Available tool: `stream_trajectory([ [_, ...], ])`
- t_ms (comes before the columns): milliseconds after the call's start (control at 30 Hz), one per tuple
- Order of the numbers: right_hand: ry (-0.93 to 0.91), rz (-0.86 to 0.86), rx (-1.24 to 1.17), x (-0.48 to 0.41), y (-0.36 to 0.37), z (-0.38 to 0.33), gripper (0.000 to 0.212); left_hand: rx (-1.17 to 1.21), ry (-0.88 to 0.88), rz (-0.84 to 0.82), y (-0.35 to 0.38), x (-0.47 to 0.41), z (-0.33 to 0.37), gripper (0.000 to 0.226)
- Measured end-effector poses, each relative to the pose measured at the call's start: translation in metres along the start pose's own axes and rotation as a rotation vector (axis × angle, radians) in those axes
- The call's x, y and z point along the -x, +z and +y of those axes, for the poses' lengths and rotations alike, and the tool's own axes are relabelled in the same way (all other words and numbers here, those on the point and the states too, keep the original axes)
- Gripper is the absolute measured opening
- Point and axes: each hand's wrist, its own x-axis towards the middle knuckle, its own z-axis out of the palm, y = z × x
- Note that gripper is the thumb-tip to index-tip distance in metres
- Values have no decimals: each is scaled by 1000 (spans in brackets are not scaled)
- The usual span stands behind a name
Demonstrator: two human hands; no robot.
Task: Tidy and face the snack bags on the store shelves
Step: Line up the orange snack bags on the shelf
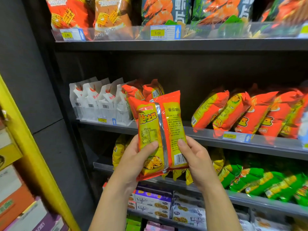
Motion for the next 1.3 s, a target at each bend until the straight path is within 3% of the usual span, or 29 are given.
stream_trajectory([
  [167, -45, 45, 30, -6, -5, 0, 39, -52, 26, 8, 1, -8, 3, 53],
  [367, -31, -18, 112, -21, -20, -7, 39, -56, 66, 50, 11, -27, 10, 44],
  [467, -5, 20, 219, -39, -35, -23, 52, -64, 78, 88, 17, -43, 15, 45],
  [600, -74, 122, 551, -65, -66, -49, 75, -163, 132, 193, 29, -75, 19, 40],
  [833, -441, 263, 1470, -120, -119, -77, 64, -382, 295, 327, 64, -135, 10, 52],
  [1000, -366, 142, 1881, -146, -141, -82, 73, -491, 319, 420, 84, -175, -5, 59],
  [1200, -223, 10, 2054, -154, -155, -78, 86, -591, 357, 524, 106, -207, -15, 63],
  [1300, -285, -17, 2051, -153, -159, -81, 88, -669, 353, 573, 115, -219, -20, 64],
])
